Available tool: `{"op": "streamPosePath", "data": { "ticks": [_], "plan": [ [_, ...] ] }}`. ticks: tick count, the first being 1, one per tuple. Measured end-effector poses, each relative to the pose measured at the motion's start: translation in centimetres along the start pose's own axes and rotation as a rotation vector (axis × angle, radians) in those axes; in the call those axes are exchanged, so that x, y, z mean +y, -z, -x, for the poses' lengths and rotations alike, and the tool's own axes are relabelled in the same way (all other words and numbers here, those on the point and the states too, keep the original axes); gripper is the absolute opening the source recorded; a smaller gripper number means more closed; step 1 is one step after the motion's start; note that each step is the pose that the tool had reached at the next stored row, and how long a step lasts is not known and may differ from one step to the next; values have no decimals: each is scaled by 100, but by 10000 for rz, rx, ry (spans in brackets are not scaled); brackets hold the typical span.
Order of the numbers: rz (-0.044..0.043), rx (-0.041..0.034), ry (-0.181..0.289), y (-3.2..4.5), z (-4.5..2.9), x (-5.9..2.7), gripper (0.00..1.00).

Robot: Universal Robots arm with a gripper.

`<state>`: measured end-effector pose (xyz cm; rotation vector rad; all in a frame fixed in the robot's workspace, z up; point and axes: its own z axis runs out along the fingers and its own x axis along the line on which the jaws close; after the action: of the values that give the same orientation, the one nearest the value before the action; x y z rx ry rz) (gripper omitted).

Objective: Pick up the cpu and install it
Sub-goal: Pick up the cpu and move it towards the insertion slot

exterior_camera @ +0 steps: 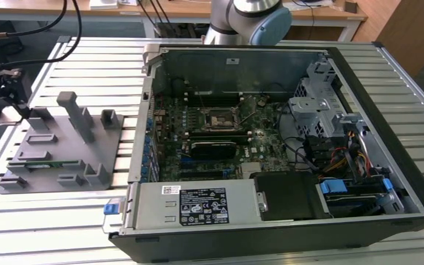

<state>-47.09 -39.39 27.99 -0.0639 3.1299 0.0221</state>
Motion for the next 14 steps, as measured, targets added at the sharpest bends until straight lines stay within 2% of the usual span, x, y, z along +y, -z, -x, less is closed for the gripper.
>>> {"op": "streamPosePath", "data": {
  "ticks": [14],
  "plan": [
    [-2,-24,0,122,-1,10,54]
  ]
}}
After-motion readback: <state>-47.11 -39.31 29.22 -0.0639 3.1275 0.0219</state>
